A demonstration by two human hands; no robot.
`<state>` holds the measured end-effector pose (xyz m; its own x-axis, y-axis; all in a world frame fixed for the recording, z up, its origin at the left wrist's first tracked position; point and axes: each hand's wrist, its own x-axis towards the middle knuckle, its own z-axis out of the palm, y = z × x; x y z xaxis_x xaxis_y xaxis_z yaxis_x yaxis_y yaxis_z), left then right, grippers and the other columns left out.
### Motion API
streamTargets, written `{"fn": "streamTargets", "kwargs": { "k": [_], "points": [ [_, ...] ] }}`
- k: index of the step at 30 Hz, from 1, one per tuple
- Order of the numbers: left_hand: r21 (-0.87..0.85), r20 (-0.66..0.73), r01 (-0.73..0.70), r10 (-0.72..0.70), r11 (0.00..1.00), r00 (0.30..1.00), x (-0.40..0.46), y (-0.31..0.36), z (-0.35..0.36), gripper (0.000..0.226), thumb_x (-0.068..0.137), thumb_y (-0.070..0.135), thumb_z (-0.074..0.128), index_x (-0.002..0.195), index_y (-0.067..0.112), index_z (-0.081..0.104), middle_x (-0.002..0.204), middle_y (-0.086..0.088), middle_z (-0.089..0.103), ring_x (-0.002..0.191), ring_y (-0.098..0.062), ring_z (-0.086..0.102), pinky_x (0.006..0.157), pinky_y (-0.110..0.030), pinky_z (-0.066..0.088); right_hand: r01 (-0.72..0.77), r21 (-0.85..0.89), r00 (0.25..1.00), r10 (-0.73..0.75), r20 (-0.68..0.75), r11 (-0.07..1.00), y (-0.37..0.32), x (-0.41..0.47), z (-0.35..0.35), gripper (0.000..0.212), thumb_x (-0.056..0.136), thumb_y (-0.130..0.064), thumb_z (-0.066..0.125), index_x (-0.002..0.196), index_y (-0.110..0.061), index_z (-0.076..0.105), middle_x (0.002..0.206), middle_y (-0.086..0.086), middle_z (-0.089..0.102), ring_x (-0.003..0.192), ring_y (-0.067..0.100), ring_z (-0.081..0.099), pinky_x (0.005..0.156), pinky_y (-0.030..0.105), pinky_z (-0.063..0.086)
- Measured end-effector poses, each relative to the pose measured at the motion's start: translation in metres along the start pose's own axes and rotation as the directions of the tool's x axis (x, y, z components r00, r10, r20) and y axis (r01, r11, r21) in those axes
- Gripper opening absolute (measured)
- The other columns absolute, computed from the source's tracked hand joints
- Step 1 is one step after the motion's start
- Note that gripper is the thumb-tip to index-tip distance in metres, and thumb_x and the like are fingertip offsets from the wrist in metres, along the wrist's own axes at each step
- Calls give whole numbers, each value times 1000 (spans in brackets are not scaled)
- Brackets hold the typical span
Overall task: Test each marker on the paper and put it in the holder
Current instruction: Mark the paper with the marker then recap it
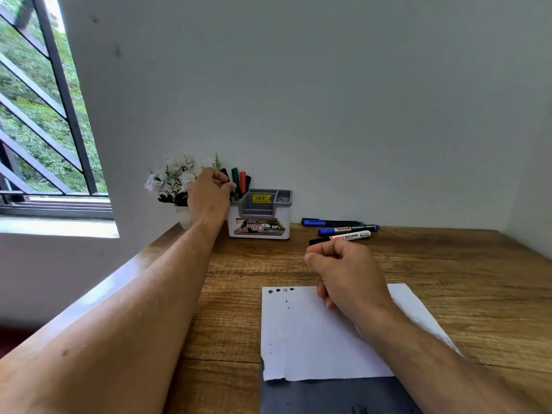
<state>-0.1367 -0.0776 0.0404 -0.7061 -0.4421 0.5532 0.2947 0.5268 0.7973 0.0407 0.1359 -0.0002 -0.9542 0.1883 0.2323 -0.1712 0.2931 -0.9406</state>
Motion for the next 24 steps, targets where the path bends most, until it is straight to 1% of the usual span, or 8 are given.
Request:
{"fn": "streamTargets", "kwargs": {
  "k": [3,6,9,12,16,19,22,24],
  "points": [
    [33,64,-36,34,999,997,-1,-3,5,17,85,22,75,91,30,61,80,18,59,76,-2,58,70,-26,45,1,-8,1000,-1,-3,1000,0,-1,1,6,94,-16,67,91,-20,71,79,5,71,47,10,59,38,19,44],
    [57,137,-58,50,997,989,-1,-3,8,19,87,23,73,94,35,59,85,20,62,87,-9,63,81,-32,50,0,-13,1000,0,-5,1000,0,0,1,6,94,-16,67,90,-21,71,77,5,70,48,10,59,38,19,44],
    [115,220,-87,60,990,974,-1,-7,7,13,92,32,66,105,34,63,100,11,68,96,-14,63,83,-33,50,1,-21,1000,-2,-6,1000,0,-1,1,7,94,-17,67,89,-22,70,77,4,70,47,9,58,38,18,44],
    [188,294,-195,134,963,946,-4,-13,7,26,100,36,51,120,27,65,118,0,68,105,-18,60,83,-30,42,4,-23,1000,-4,-5,1000,0,-1,1,8,94,-17,67,89,-21,70,74,3,69,45,7,57,37,18,43],
    [184,347,-232,158,955,924,-6,-15,6,33,103,39,45,126,23,62,123,-6,66,112,-25,59,85,-31,42,4,-43,1000,-4,-7,999,-1,-1,1,6,94,-17,66,91,-21,71,73,3,69,44,7,57,37,18,44],
    [158,318,-259,199,953,927,-10,-11,8,31,101,39,50,126,23,61,127,-6,65,115,-24,59,89,-32,45,-5,-48,1000,4,-11,999,-1,-1,1,6,95,-18,66,92,-20,71,74,3,68,45,8,57,37,18,43],
    [168,237,-276,234,946,943,-12,-3,10,31,99,35,55,126,21,60,126,-4,65,115,-22,59,89,-28,41,-6,-45,1000,6,-15,999,-2,-1,0,6,94,-18,66,92,-20,71,74,3,68,47,9,58,37,18,43],
    [199,179,-371,338,907,924,-14,7,11,26,98,30,56,122,19,62,119,-1,66,112,-18,59,91,-26,41,-6,-47,1000,5,-17,999,-3,-2,0,6,95,-18,66,92,-20,71,73,3,68,47,9,58,38,18,43]
  ]
}}
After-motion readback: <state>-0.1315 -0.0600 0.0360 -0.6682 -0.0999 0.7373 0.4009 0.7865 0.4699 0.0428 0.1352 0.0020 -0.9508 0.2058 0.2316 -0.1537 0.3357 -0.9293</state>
